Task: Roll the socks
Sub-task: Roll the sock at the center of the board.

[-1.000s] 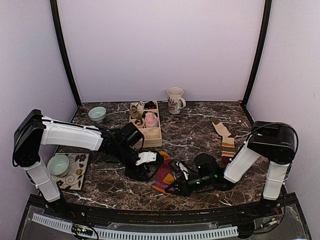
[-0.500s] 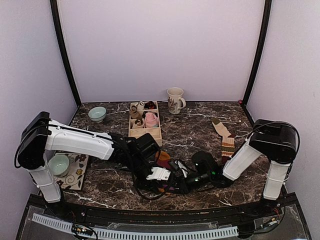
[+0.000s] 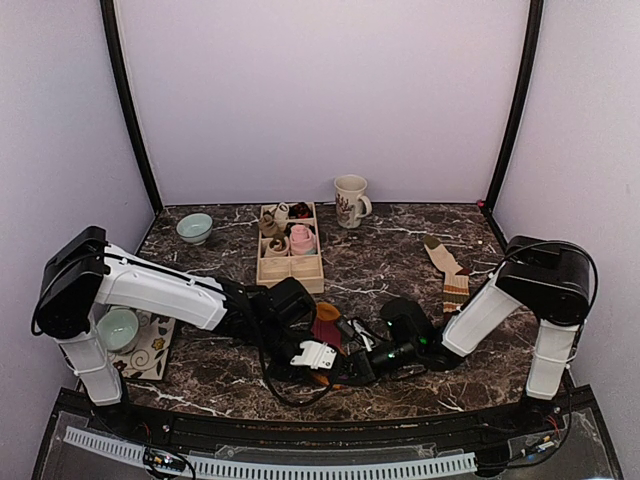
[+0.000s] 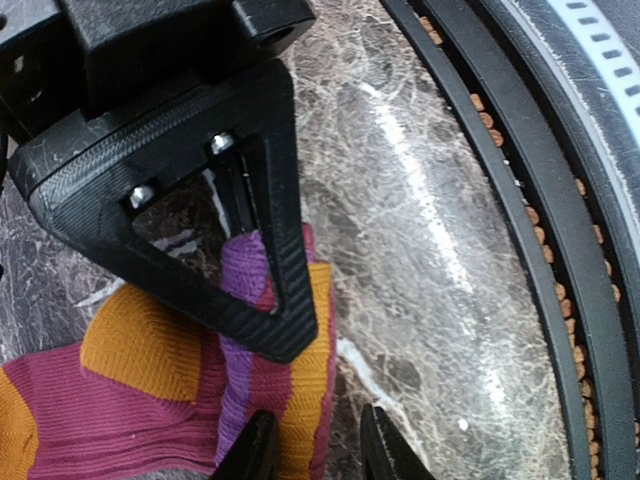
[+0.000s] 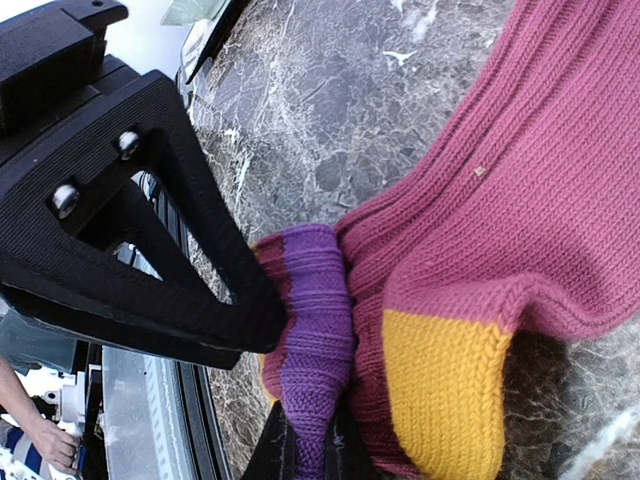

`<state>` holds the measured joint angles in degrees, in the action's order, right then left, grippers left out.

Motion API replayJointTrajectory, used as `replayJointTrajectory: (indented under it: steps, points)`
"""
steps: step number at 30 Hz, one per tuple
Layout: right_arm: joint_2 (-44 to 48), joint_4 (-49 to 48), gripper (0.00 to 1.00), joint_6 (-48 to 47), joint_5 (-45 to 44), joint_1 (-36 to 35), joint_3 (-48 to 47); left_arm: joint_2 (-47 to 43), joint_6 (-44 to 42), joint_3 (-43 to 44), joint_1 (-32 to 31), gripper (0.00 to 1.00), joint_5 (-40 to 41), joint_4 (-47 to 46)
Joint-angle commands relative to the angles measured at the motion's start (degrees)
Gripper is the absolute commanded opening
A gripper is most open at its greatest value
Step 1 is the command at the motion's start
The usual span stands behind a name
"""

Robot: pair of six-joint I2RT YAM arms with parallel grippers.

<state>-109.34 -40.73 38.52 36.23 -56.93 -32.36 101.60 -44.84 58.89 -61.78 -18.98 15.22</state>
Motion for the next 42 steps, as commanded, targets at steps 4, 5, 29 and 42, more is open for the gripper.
replayJointTrajectory:
  steps: [4, 5, 29, 42]
  points:
    - [-6.3, 17.9, 0.0, 0.4, -3.5, -0.9, 3.0, 0.5, -1.6, -1.4, 0.1, 0.34, 4.0, -3.9]
    - [-6.4, 17.8, 0.0, 0.3, -3.5, -0.9, 2.9, 0.3, -1.8, -1.4, 0.1, 0.34, 3.6, -3.5]
    - [-5.0, 14.5, 0.01, 0.7, -3.3, -0.7, 3.4, 4.9, -0.2, -1.8, 2.0, 0.07, 2.4, -1.7]
    - [19.6, 11.6, 0.99, -6.1, -23.1, -0.8, 10.4, 10.2, 1.5, 4.7, 6.4, 0.0, -9.2, 9.9]
